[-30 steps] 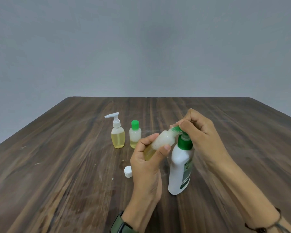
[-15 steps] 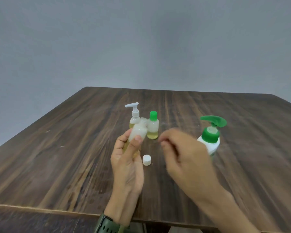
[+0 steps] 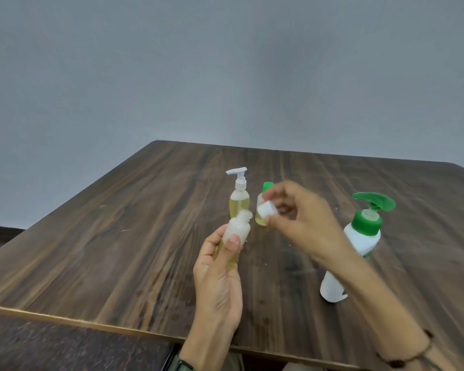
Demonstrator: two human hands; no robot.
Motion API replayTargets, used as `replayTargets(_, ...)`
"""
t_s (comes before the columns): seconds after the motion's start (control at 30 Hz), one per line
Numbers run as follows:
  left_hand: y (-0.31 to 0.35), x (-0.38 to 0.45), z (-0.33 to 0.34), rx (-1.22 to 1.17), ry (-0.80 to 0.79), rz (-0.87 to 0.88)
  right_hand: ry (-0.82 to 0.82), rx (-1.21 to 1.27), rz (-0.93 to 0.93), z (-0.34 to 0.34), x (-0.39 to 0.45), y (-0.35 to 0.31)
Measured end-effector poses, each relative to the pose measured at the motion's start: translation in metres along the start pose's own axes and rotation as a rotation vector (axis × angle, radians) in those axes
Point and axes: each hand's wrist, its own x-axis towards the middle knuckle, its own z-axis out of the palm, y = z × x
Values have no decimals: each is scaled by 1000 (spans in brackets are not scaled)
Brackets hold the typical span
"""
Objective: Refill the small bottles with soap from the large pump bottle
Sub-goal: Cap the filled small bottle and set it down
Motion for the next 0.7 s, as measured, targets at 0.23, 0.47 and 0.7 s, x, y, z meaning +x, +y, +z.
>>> replayTargets(0.23, -2, -3, 5, 61, -44, -45, -198, -134, -110, -22, -2, -36)
replayTargets(0.47, 4, -2, 4, 94, -106, -70, -238, -374, -315, -27, -1, -31)
replayTargets(0.7, 9, -2, 3, 82, -178, -184, -364, -618, -455, -34, 4, -32)
